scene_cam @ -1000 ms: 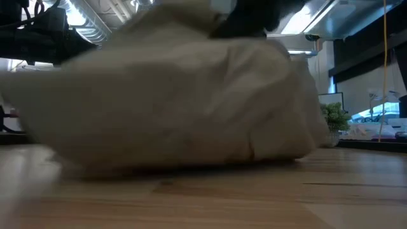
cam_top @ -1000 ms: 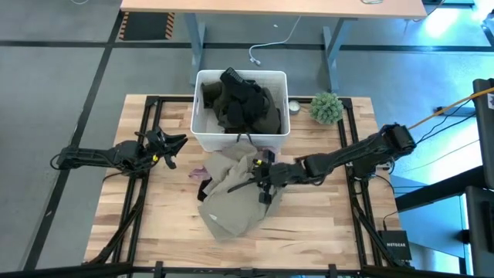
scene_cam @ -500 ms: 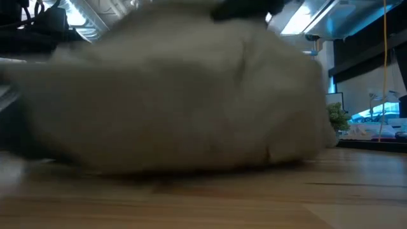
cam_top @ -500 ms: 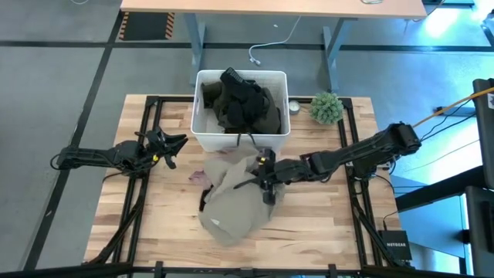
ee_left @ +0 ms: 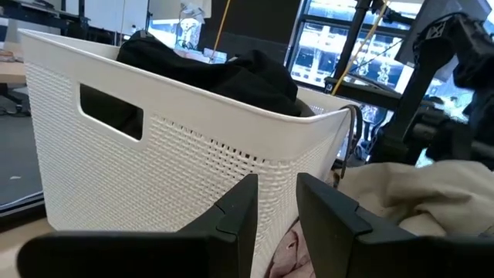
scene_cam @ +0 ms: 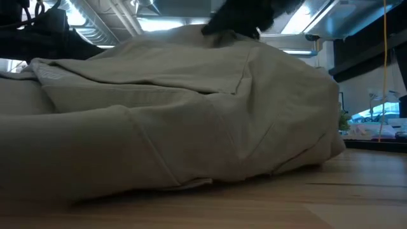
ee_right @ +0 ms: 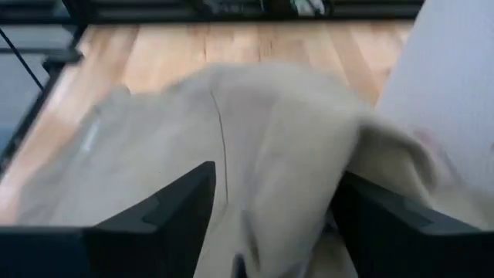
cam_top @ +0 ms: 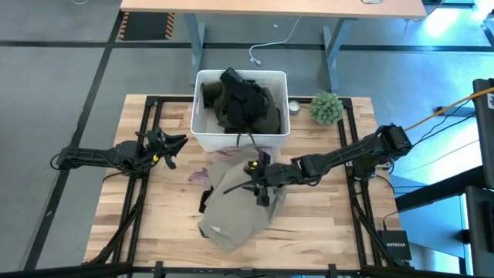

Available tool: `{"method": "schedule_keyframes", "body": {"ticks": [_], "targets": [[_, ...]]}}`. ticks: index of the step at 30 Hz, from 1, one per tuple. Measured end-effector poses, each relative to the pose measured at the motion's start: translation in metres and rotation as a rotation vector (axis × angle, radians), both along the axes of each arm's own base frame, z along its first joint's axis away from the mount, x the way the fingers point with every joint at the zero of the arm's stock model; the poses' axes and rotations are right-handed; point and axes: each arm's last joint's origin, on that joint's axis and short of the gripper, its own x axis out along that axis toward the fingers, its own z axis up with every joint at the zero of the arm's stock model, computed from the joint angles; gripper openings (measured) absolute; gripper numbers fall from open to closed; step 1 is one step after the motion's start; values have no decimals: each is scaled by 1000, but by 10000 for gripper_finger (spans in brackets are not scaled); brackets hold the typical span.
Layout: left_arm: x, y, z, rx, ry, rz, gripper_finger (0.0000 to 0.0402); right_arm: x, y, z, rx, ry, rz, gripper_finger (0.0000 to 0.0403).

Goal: Sort clothes
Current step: Put the brown shorts into the white laundry organizer

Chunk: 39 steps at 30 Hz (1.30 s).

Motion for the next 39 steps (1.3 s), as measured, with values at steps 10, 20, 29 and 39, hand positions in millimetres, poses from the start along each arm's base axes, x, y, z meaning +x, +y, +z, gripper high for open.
{"method": "schedule_keyframes", "body": {"ticks": [10, 20, 29, 39], "targets": [[0, 0, 0, -11, -4, -1, 86, 8, 0, 18, -40, -128, -32, 273], [0, 0, 0, 2, 4, 0, 86, 11, 1, 17, -72, -140, -29, 273], [0, 0, 0, -21, -9, -1, 86, 24, 2, -28, -108, 20, -9, 273], [0, 0, 0, -14, -5, -1, 86, 29, 5, -53, -92, 99, 21, 128]]}}
